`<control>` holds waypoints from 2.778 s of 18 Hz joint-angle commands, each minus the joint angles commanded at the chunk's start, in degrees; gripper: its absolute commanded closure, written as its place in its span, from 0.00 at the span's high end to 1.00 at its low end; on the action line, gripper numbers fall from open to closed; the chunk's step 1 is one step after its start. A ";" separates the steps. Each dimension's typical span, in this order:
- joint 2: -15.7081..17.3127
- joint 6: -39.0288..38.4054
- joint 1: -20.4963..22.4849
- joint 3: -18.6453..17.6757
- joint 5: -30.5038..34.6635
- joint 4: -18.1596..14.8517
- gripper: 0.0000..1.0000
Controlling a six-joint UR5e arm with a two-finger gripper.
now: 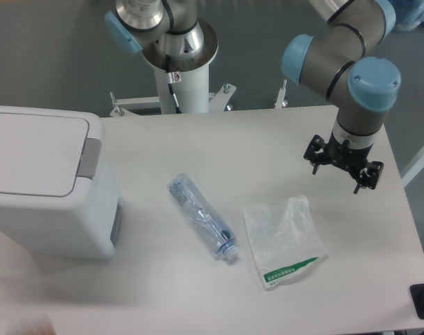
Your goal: Open the trash can
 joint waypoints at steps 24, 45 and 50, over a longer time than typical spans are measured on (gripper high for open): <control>6.06 -21.87 -12.38 -4.21 -1.05 -0.62 1.00; 17.92 -54.04 -22.93 -4.48 -29.70 -0.53 1.00; 19.95 -54.76 -23.82 -6.24 -30.23 -0.44 1.00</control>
